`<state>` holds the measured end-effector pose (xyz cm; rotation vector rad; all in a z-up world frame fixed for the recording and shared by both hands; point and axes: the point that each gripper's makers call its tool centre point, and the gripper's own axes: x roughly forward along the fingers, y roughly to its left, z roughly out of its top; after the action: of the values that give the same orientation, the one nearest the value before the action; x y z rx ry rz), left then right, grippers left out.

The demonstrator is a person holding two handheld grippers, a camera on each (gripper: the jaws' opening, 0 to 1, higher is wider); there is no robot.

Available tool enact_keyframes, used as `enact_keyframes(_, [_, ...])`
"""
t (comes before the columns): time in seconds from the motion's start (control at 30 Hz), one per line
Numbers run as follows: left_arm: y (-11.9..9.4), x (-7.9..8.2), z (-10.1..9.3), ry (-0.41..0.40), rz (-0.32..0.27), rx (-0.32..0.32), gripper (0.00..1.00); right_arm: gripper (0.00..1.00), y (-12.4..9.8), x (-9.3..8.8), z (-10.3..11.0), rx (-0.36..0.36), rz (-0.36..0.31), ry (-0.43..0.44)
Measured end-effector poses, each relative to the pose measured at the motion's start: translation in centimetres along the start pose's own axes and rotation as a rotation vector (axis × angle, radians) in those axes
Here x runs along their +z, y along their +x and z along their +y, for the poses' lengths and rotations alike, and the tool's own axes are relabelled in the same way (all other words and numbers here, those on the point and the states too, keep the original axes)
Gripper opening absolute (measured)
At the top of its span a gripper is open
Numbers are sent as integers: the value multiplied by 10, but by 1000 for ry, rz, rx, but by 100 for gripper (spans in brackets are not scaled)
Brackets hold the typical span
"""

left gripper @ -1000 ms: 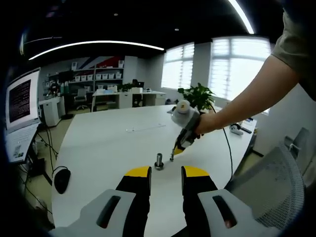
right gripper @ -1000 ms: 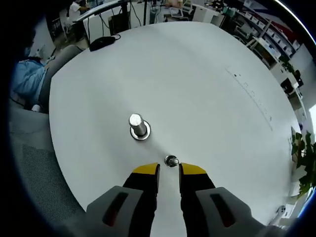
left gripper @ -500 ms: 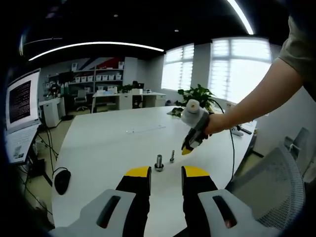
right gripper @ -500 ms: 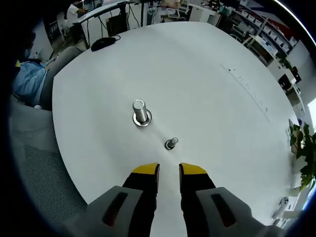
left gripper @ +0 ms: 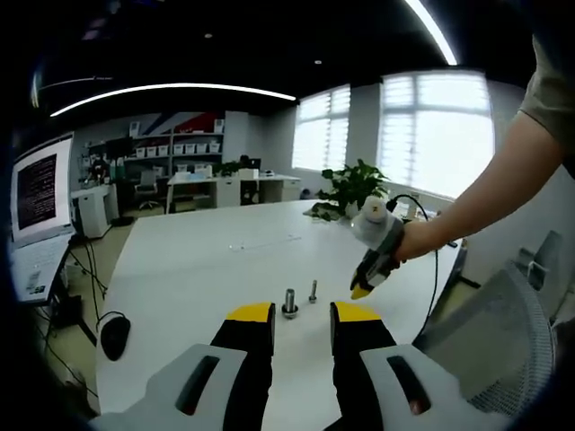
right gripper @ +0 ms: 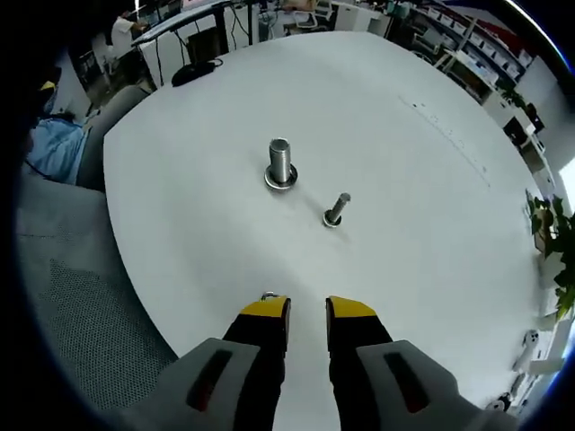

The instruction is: Place the washer onto the threaded stud by aligning its center hole with the stud, sliding it down to the base, and recovering from edge contact or off-axis alignment until the washer reaches the visible bottom stop.

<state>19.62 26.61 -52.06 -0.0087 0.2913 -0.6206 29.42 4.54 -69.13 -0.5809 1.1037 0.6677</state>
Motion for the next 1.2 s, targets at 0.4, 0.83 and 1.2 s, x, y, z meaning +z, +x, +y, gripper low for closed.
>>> enact_keyframes(0.4, [-3,5,2,8,-26,11,22,18,10,-21,23,13,53,-29])
enact_keyframes(0.83, [-1,1,0,6,-7,1,22,19,31,-23,36,48,57,-9])
enact_keyframes(1.2, [1,0,-2,7,4,-12,22,21,37,-26,41,60,40,4])
